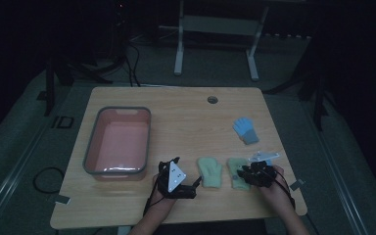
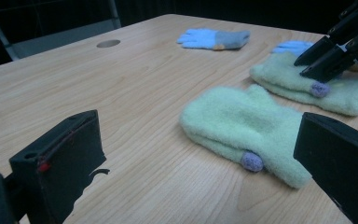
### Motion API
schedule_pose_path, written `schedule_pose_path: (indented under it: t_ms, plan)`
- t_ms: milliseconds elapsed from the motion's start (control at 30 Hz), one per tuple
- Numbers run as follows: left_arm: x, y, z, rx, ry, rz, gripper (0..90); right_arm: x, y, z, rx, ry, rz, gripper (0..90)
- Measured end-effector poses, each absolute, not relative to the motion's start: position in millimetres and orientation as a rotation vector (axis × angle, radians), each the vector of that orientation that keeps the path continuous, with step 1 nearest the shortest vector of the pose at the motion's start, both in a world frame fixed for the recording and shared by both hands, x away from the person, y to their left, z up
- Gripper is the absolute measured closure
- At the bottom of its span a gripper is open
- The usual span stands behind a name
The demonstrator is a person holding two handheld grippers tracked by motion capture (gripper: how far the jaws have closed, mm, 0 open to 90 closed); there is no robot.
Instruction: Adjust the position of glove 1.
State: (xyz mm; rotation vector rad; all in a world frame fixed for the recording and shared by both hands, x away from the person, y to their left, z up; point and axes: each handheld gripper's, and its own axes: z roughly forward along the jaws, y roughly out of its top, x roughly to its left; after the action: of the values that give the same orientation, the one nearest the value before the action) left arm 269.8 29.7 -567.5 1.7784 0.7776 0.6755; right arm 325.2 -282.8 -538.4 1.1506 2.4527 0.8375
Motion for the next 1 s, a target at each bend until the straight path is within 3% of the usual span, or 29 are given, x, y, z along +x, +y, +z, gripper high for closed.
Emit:
schedule_pose_path:
  t_ms: [67, 167, 300, 767, 1000]
  plan:
    - [270, 30, -568, 1.78, 0.777, 0.678, 1.6, 325, -282, -539, 1.154, 2.447, 0.834, 68.8]
    - [270, 29, -568, 1.78, 0.776, 0.679, 1.6, 322, -279, -541, 1.171, 2.424, 0.829, 79.2]
    - [270, 29, -567, 1.781, 0.777, 0.68, 1.6, 322, -279, -541, 1.221, 2.404, 0.844, 85.0]
    - [270, 30, -567, 1.779, 0.779, 0.678, 1.6, 315, -287, -496, 1.241, 2.304, 0.943, 86.9]
    - [270, 30, -568, 1.771, 0.787, 0.676, 1.6, 313, -269, -469, 1.183, 2.274, 0.963, 86.9]
